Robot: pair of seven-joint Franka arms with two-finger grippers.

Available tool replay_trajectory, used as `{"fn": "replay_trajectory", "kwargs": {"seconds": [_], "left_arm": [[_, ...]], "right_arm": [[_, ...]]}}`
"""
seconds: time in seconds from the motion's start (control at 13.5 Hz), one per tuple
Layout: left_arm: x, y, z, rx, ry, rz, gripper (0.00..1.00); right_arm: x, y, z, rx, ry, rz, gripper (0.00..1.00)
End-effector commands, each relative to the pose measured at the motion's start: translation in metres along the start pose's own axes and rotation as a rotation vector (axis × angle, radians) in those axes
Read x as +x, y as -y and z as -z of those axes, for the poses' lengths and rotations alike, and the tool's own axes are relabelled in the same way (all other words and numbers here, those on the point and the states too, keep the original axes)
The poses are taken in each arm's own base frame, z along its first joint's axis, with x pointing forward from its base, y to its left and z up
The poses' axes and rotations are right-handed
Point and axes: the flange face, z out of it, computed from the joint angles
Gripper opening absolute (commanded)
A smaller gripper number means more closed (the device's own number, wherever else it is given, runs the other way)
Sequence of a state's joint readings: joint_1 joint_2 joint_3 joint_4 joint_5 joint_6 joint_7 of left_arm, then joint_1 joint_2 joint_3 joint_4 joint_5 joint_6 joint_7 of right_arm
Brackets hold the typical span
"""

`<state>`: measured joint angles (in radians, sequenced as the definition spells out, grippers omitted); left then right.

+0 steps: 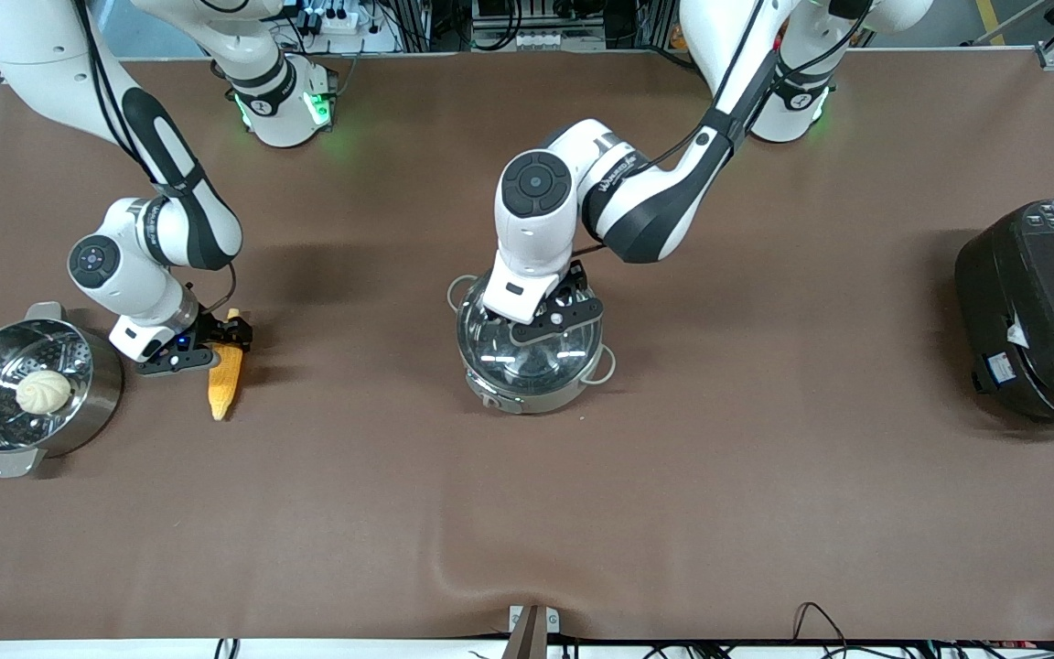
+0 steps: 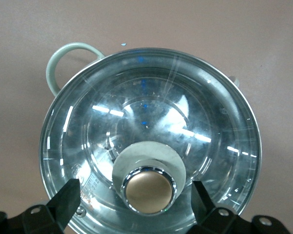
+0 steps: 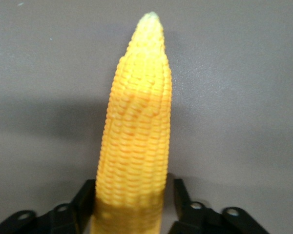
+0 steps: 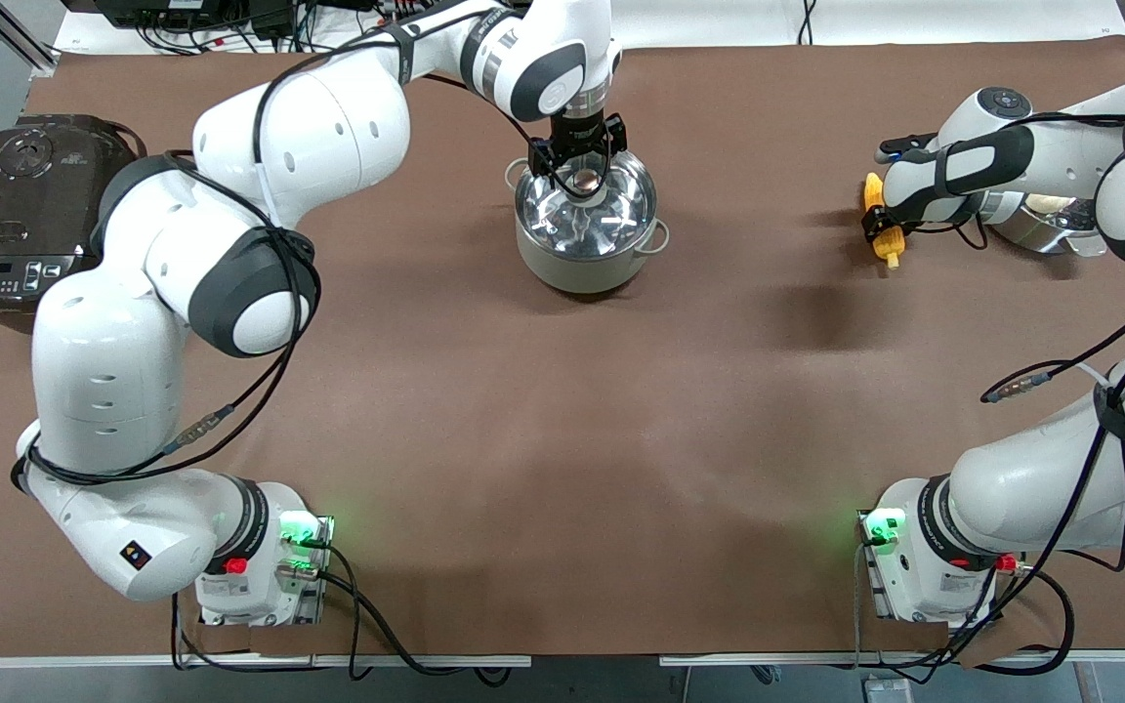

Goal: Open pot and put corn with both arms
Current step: 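Grasp the lid knob with the left gripper while the right gripper grasps the corn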

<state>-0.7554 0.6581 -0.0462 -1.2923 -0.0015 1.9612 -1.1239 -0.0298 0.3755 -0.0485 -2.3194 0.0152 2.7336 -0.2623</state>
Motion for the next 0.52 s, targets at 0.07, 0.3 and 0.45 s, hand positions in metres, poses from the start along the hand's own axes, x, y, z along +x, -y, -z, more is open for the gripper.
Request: {"fn": "replay_trajectory", "kwargs": {"seconds": [0.07,0.3,0.45], "left_arm": [[0.0,-0.007,-0.003,-0.002,-0.024,-0.004,0.97],[0.0,-0.006,-0.007,0.008,-0.031,-0.023,0.86],[0.0,-0.006,-0.008,0.017,-0.041,-0.033,0.83]], "right_arm": [[0.011,-0.003,0.033,0.001,-0.025,0.039,0.29],[0.014,-0.002,0.042,0.015,0.007,0.035,0.02],[0.017,-0.001,0.063,0.022,0.023,0.042,0.01]]}}
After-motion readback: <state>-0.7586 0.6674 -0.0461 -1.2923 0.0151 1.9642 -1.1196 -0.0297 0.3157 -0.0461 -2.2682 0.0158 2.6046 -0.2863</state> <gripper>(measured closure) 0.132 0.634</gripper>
